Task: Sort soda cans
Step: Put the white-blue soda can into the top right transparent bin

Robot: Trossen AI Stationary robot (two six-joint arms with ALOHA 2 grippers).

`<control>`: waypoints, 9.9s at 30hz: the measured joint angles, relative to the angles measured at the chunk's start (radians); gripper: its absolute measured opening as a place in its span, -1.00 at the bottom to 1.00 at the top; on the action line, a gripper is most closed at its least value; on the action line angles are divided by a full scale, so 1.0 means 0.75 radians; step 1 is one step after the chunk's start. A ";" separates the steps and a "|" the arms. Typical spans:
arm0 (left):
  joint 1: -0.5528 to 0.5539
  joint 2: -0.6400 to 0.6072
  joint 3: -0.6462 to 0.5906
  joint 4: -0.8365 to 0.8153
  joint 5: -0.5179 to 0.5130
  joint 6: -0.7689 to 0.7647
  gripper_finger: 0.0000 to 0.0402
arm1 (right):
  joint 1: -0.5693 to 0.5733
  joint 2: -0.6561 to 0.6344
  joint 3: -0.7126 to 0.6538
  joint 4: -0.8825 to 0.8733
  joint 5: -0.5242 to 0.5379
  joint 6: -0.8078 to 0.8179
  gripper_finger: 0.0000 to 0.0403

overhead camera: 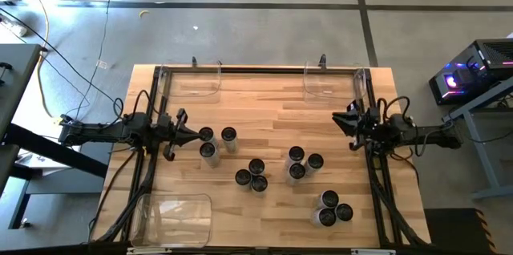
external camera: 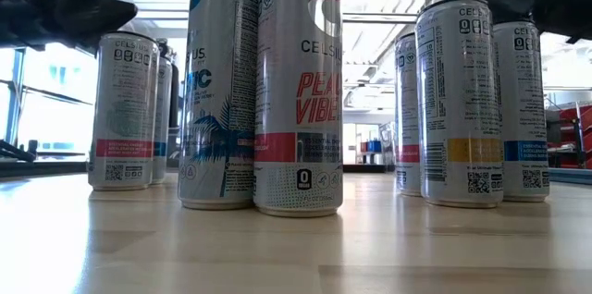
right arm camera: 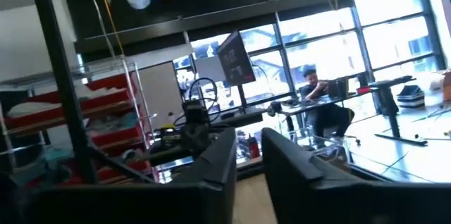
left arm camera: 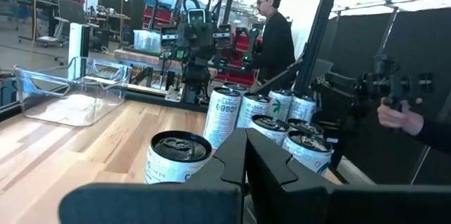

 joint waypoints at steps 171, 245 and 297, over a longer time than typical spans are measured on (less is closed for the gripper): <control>0.002 0.000 0.001 0.134 -0.247 0.216 -1.00 | -1.293 2.353 2.043 -1.885 -0.250 -0.553 0.20; 0.002 0.000 0.001 0.126 -0.347 0.212 -1.00 | 1.208 1.805 1.862 -2.284 0.066 1.492 0.84; 0.002 0.000 0.001 0.051 -0.348 0.180 -1.00 | 1.175 2.151 1.863 -2.280 -0.400 1.468 0.18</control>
